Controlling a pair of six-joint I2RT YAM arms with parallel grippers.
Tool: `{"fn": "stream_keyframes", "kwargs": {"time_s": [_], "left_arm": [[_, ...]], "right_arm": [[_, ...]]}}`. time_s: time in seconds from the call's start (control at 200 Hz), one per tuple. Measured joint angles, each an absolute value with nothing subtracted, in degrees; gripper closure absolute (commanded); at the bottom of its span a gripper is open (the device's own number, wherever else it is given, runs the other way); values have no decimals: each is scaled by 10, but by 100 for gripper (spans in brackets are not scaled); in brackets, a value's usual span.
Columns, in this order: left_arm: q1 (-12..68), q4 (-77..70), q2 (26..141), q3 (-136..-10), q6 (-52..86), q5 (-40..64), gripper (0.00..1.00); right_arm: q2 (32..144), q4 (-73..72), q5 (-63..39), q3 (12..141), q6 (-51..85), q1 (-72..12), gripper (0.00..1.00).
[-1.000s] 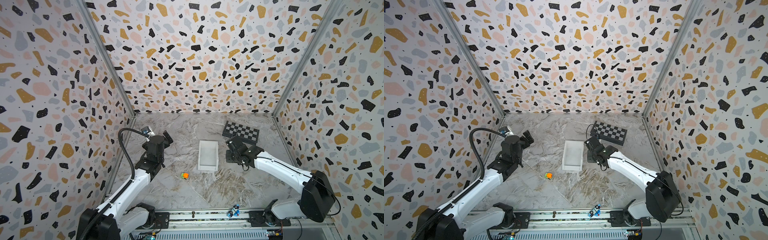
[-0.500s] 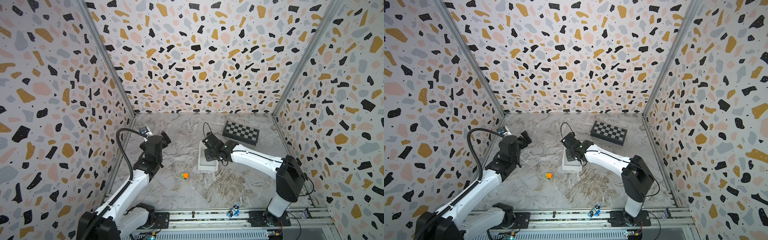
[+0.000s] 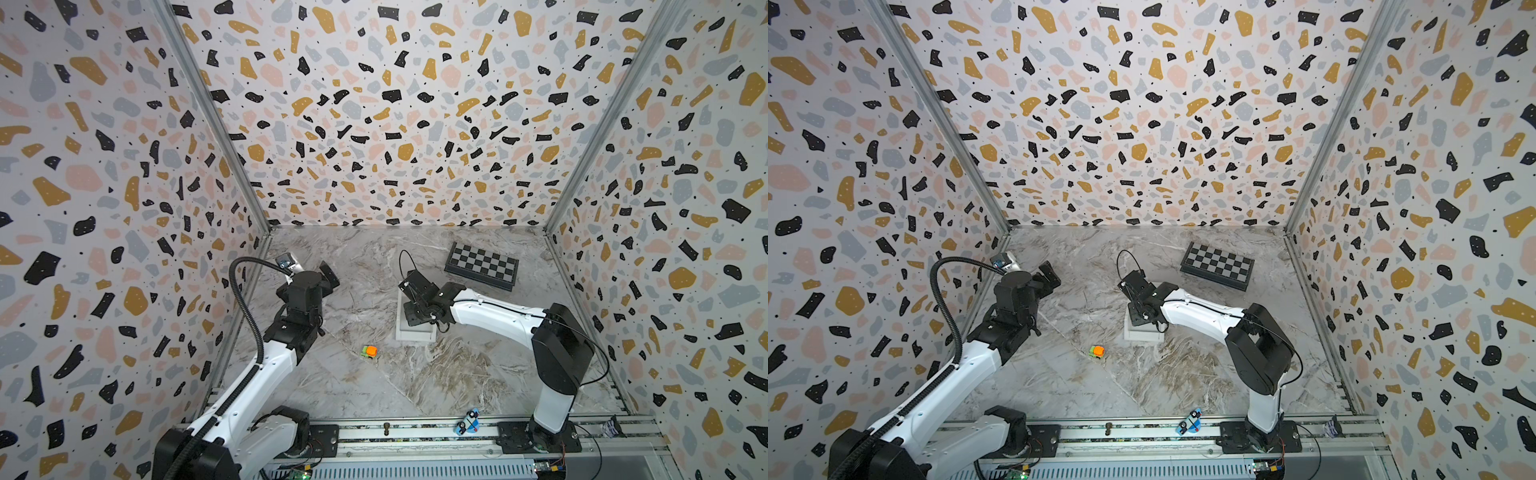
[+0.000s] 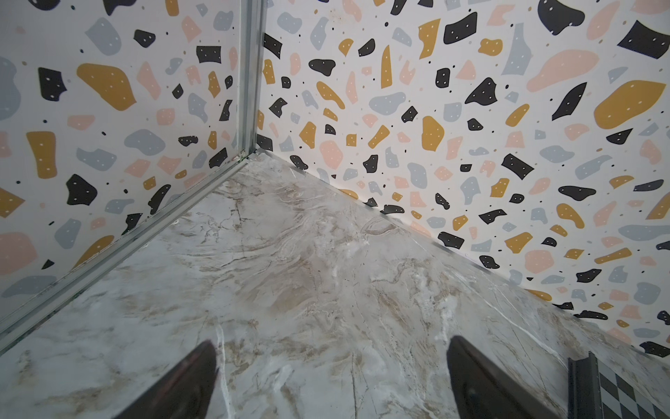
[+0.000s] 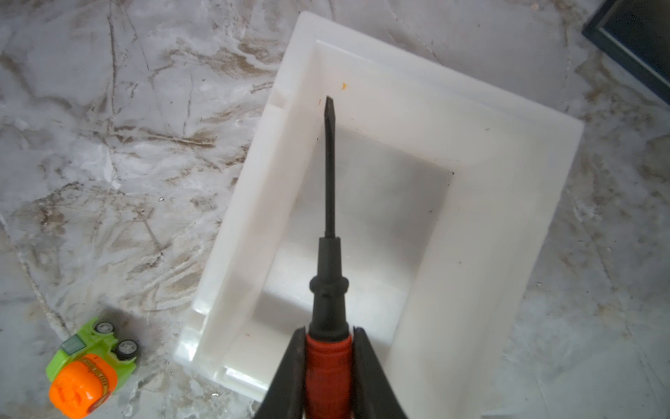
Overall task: Put the screwdriver in the bin
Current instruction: Place the screwdriver into the bin.
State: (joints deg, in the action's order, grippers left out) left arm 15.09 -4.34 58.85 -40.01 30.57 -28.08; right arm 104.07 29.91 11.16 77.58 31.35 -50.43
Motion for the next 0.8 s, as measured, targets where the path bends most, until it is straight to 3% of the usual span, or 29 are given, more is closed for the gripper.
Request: {"fn": "stream_keyframes", "kwargs": {"time_s": [0.801], "left_arm": [[147,-41,598,-410,296,-279,0]], "right_arm": [[1043,273,98,770,298,-496,84]]}}
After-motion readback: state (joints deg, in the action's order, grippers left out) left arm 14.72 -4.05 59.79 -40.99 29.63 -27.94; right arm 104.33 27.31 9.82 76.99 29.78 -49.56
